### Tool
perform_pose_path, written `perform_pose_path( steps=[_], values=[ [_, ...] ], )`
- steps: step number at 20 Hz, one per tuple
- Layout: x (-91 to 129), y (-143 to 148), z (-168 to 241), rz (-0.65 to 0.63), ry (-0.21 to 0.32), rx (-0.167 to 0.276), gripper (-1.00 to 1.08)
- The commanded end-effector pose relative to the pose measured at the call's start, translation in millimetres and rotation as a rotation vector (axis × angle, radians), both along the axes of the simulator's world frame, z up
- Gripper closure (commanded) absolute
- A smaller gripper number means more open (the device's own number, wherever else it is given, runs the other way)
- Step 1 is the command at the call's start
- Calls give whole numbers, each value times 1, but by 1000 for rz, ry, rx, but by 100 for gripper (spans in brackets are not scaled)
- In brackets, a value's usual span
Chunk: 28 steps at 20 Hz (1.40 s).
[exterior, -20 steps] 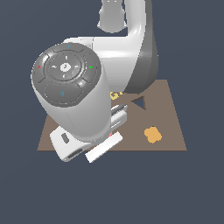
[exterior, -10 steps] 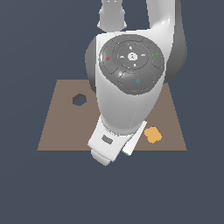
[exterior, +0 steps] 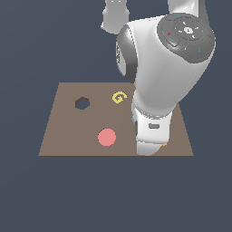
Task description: Insert a designated object into the corresponding slot on a board.
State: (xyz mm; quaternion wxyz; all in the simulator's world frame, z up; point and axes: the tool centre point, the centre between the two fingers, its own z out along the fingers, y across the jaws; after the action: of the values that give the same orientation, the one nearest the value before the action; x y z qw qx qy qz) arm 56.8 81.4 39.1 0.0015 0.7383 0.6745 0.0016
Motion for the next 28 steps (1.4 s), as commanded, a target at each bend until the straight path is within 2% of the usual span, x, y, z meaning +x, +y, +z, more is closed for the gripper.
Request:
perform_pose_path(
  steps=[1,7,14,20,28],
  values=[
    [-15,11,1,115,-1,-1,108],
    [-47,27,1,326,0,-1,108],
    [-72,34,2,477,0,-2,108],
    [-80,34,2,530,0,-2,108],
    [-81,34,-7,533,2,-2,108]
  ],
)
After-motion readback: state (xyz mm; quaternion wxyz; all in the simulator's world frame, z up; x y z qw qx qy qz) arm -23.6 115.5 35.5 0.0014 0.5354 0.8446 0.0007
